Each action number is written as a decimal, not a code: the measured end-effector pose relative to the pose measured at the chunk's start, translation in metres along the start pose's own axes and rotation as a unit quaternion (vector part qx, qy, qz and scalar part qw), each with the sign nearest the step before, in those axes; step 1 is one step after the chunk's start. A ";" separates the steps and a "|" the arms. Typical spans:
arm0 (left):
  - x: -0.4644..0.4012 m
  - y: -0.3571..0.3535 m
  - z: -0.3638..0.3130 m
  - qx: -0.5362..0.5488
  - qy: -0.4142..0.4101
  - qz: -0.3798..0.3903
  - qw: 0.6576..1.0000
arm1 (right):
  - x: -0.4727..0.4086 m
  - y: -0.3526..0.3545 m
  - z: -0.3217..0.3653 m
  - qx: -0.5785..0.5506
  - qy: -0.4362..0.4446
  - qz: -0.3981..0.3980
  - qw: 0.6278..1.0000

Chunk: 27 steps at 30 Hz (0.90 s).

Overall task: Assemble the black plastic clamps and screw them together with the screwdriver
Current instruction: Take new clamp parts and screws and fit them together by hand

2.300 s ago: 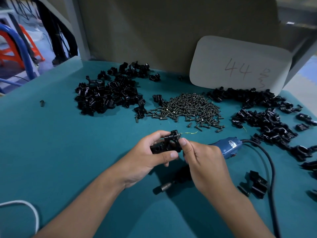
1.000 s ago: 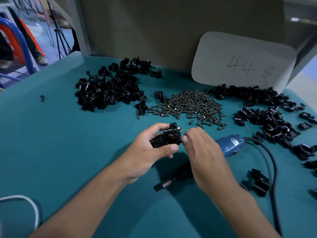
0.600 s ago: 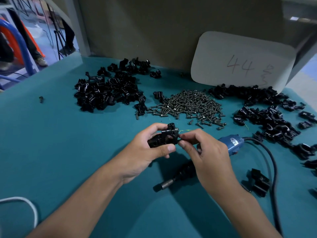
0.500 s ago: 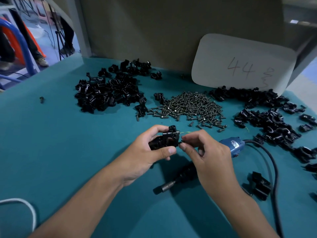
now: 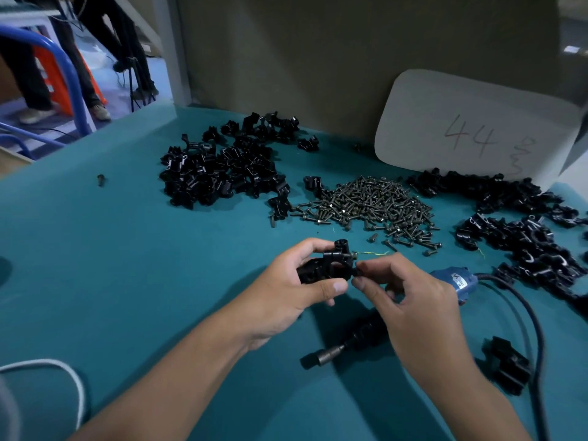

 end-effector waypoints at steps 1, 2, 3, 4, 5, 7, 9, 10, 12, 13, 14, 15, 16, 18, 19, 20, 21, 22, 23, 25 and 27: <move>0.000 0.001 0.000 0.003 0.004 0.001 1.000 | 0.000 0.001 0.000 0.004 0.009 0.002 1.000; 0.000 0.001 0.000 0.007 0.008 0.003 1.000 | -0.001 0.001 0.000 0.009 0.021 0.003 1.000; 0.000 0.001 0.001 0.009 0.012 0.003 1.000 | -0.001 0.001 -0.001 0.014 0.031 0.003 0.999; 0.001 0.000 0.001 0.008 0.015 0.003 1.000 | 0.000 0.001 -0.001 0.017 0.035 0.003 0.999; 0.000 0.000 0.001 0.004 0.017 0.003 1.000 | 0.000 0.001 -0.002 0.019 0.036 0.004 0.999; 0.000 -0.001 0.001 0.004 0.020 0.004 1.000 | 0.000 0.001 -0.002 0.024 0.037 0.011 0.999; 0.000 -0.001 0.001 0.016 0.018 0.010 1.000 | -0.001 0.001 -0.001 0.036 0.042 0.021 0.998; 0.000 -0.002 0.002 0.022 0.018 0.014 0.999 | -0.001 0.000 0.000 0.043 0.045 0.022 0.998; 0.000 -0.002 0.002 0.037 0.019 0.024 0.999 | 0.000 -0.002 -0.001 0.048 0.044 0.031 0.997; 0.001 -0.002 0.002 0.046 0.021 0.031 0.998 | 0.000 -0.003 -0.001 0.056 0.046 0.039 0.997; 0.001 -0.002 0.003 0.055 0.023 0.041 0.997 | 0.000 -0.005 -0.001 0.071 0.049 0.049 0.995; 0.001 -0.002 0.003 0.061 0.024 0.049 0.997 | 0.000 -0.005 -0.001 0.087 0.050 0.058 0.993; 0.001 -0.003 0.003 0.063 0.025 0.054 0.996 | 0.000 -0.005 0.000 0.101 0.047 0.067 0.992; 0.001 -0.004 0.004 0.065 0.029 0.051 0.996 | -0.001 -0.002 -0.001 0.114 0.044 0.083 0.989; 0.000 -0.004 0.005 0.066 0.030 0.047 0.996 | -0.001 -0.001 -0.002 0.111 0.043 0.093 0.988; 0.000 -0.003 0.005 0.070 0.029 0.044 0.996 | -0.002 0.001 -0.003 0.101 0.039 0.105 0.988; 0.000 -0.003 0.005 0.074 0.029 0.043 0.996 | -0.002 0.002 -0.005 0.090 0.033 0.119 0.988; -0.001 -0.003 0.005 0.080 0.029 0.043 0.995 | -0.002 0.003 -0.006 0.084 0.034 0.130 0.987; 0.000 -0.003 0.004 0.088 0.030 0.044 0.995 | -0.003 0.003 -0.007 0.083 0.042 0.134 0.987; 0.001 -0.005 0.004 0.113 0.031 0.054 0.992 | -0.003 0.003 -0.006 0.091 0.064 0.125 0.986; 0.002 -0.007 0.003 0.134 0.033 0.060 0.989 | -0.001 0.001 -0.002 0.110 0.082 0.111 0.984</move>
Point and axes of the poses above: each hand's wrist, its own x-axis away from the middle knuckle, its own y-axis out of the back of the hand, z = x × y, the point moved 3 cm from there along -x, towards the middle knuckle, and after that the axes turned 6 degrees about -z, right-handed, at the moved point
